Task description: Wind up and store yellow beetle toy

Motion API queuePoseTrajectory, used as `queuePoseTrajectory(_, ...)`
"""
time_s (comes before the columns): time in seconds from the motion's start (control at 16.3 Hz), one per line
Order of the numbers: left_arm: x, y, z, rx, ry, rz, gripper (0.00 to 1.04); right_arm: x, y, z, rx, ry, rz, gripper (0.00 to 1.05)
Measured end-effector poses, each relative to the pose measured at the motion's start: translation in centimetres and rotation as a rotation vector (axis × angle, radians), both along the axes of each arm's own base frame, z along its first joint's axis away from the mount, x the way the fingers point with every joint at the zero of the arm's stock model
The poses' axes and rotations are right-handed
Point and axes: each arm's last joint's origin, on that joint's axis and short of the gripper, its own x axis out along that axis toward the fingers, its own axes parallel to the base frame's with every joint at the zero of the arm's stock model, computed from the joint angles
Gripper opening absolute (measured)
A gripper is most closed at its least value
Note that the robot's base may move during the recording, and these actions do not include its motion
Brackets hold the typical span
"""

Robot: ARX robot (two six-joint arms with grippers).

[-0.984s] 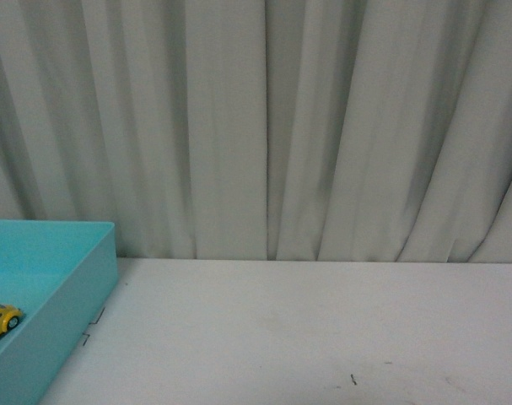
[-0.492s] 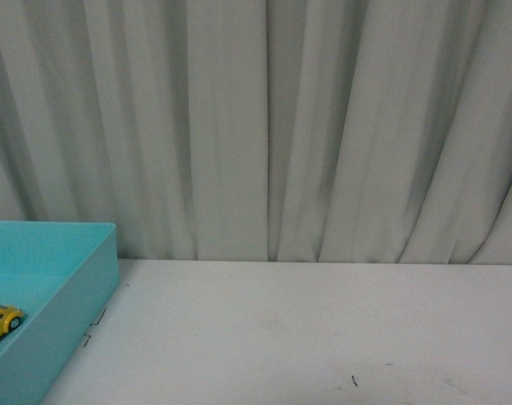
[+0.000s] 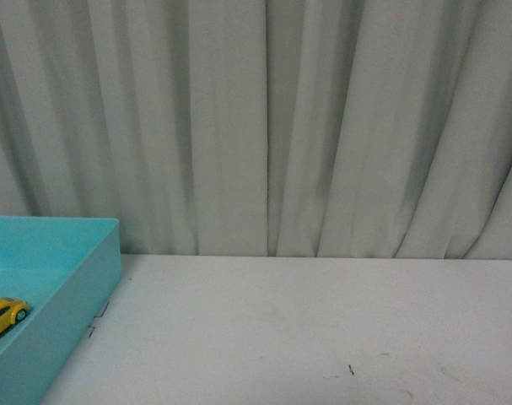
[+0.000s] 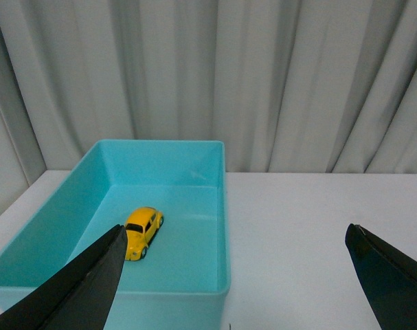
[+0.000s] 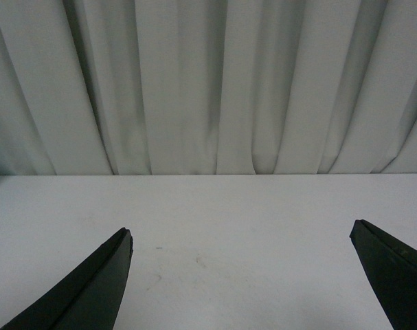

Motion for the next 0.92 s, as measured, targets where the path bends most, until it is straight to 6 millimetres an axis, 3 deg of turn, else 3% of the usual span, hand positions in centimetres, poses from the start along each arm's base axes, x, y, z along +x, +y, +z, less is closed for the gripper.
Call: queuePoseTrajectory(0.92, 0.0, 0.0, 0.0, 0.0, 0.0, 0.0, 0.98, 0.0, 0.0, 0.0, 0.0, 0.0, 0.0, 0.98)
